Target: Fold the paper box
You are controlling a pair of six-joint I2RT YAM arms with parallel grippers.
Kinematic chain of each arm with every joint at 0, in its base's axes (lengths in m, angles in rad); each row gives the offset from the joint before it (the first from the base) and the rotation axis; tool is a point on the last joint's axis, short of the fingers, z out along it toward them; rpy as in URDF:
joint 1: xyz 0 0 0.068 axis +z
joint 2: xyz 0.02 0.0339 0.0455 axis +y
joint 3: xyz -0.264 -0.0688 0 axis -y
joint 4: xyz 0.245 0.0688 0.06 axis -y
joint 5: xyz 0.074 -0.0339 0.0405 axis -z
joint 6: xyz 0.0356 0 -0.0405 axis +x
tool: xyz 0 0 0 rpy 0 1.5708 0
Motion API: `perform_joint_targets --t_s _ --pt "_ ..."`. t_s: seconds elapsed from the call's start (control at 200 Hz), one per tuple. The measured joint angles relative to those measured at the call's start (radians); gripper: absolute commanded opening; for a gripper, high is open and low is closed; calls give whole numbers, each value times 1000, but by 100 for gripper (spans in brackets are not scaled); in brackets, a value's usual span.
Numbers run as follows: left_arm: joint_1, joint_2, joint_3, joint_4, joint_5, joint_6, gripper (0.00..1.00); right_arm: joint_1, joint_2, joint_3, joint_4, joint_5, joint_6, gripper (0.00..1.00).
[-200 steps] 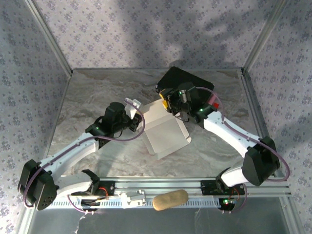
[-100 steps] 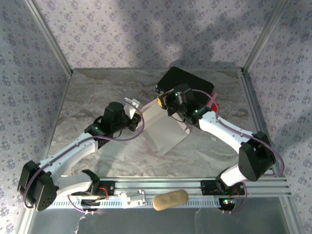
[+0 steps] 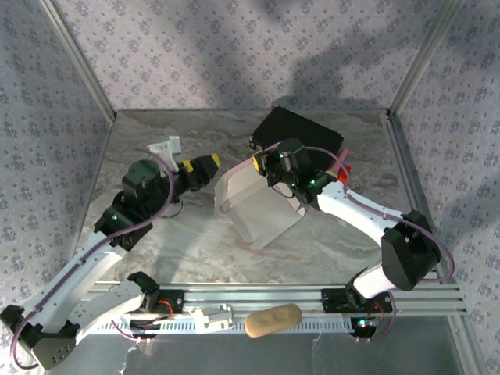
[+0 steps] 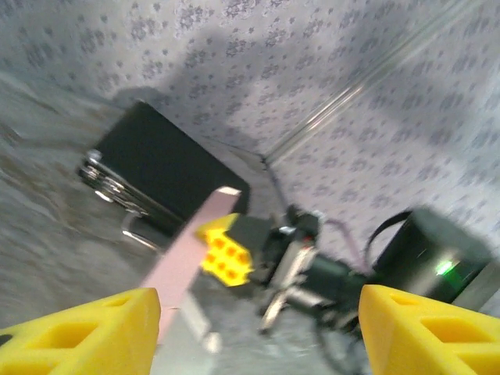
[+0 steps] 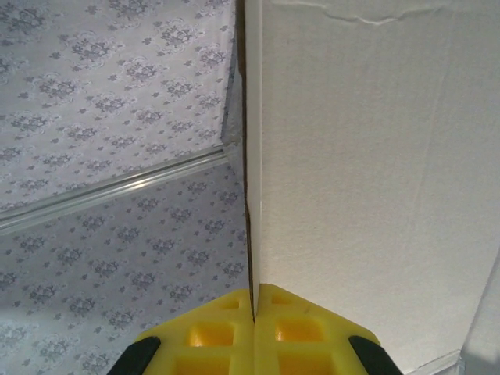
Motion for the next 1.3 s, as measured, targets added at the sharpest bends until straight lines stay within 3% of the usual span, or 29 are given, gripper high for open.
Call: perform_joint_targets --t_s 0.22,0.415,0.964,1.299 --pt "-17 192 94 -80 48 -303 60 18 0 0 14 14 1 0" --pt "-61 252 104 -161 44 -398 59 23 0 -5 31 24 10 0" --pt "-71 274 121 -208 -21 -423 58 26 -11 -26 51 35 18 0" --pt "-63 227 154 -257 -78 -372 60 26 -14 -43 59 36 18 0"
